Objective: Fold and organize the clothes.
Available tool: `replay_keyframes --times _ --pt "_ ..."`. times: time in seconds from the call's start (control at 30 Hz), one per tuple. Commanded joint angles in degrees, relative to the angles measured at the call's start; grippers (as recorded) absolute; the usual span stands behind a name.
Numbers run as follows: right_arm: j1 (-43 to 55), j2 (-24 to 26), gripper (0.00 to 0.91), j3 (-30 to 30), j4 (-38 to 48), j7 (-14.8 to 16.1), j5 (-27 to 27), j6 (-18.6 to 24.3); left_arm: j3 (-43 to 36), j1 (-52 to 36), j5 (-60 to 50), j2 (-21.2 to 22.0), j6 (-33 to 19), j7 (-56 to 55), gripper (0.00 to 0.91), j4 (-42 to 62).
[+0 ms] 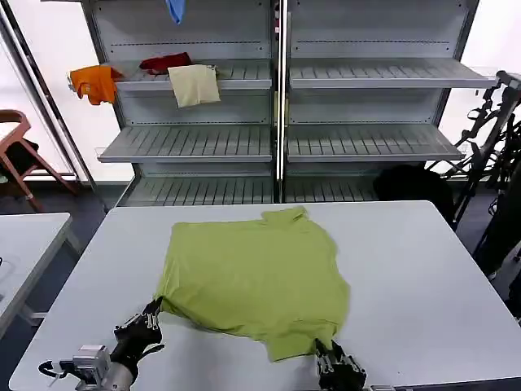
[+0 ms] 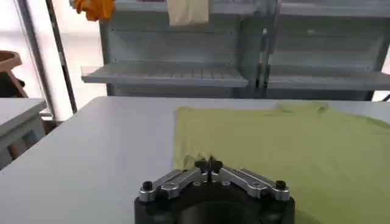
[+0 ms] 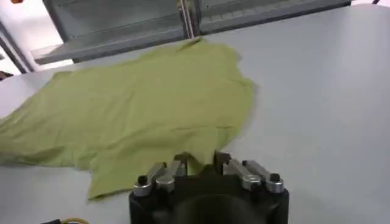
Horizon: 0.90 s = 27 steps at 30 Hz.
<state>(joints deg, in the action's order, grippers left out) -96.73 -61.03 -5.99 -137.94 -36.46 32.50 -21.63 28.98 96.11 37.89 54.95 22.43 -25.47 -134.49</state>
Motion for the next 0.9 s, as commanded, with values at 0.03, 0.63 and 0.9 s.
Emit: replay_keyframes --times 0.03,0.63,0.9 --pt "0.23 0.20 0.000 1.42 -3.28 -2.36 -1.27 0.08 -0.09 0.14 -0.17 0.02 -0.02 -0.04 0.010 -0.33" --pt "8.90 1.94 0.000 -7.07 -3.61 -0.10 -1.96 -2.76 -1.45 -3.22 -0.38 0.62 0.16 -0.26 0.010 0.25" --pt "18.91 4.16 0.000 -9.98 2.12 7.27 -0.24 -5.87 -3.12 -7.17 -0.36 1.24 1.03 -1.15 0.010 3.11"
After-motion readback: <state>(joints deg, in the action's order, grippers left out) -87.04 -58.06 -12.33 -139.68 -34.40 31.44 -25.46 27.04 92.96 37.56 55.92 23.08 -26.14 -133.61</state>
